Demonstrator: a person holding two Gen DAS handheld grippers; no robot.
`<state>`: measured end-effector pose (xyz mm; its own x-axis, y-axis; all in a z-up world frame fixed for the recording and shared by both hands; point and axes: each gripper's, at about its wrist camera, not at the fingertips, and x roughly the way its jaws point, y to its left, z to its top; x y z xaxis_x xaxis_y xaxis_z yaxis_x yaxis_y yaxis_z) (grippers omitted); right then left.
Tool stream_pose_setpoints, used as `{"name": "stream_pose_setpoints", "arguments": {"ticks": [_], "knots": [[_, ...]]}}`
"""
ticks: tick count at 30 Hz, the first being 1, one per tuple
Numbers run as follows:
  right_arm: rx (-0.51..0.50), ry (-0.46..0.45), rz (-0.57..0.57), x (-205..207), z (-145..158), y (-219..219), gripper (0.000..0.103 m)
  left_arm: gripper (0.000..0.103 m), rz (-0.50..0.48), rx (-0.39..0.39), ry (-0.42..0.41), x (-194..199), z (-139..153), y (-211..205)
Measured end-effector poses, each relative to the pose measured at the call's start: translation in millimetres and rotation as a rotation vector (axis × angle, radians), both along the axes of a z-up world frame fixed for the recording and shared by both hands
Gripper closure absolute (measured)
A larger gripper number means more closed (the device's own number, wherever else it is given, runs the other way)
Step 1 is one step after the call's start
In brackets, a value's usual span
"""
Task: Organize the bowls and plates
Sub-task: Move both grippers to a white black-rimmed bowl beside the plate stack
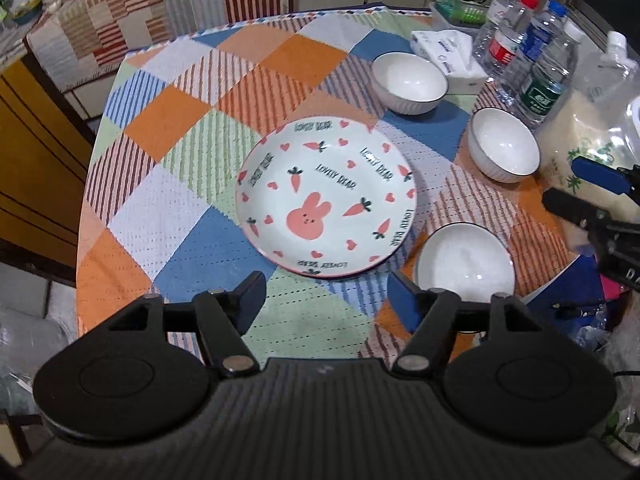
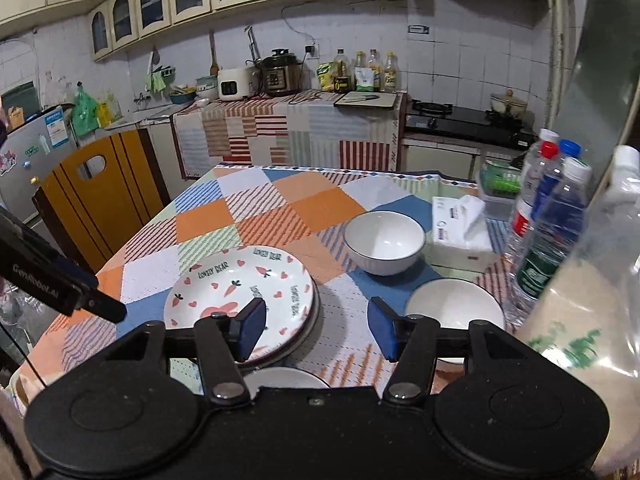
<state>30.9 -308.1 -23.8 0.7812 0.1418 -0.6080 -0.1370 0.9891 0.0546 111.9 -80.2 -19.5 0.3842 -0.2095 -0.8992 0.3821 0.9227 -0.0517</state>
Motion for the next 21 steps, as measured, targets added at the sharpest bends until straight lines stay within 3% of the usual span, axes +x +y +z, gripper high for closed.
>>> {"name": "stream_pose_setpoints", "arguments": {"ticks": [2,7,12,21], "knots": [[-0.009,-0.012,-0.014,-6,-2,-6,0.029,0.031,-0.014,0.01,-0.011,-4,5,-10],[-0.026,-0.008,-0.027,-16,-10,-17,0.029,0.024,-0.035,0.009,-0.012,-5,6,-32],[-0.046,-0.008,-0.066,-21,-23,-24,0.029,0.023,-0.061,0.004,-0.002,5,-5,-57],[0.039,0.041,-0.212,-1,-83,-39,0.029,0.023,-0.146,-0.051,-0.034,39,-27,-105]]}}
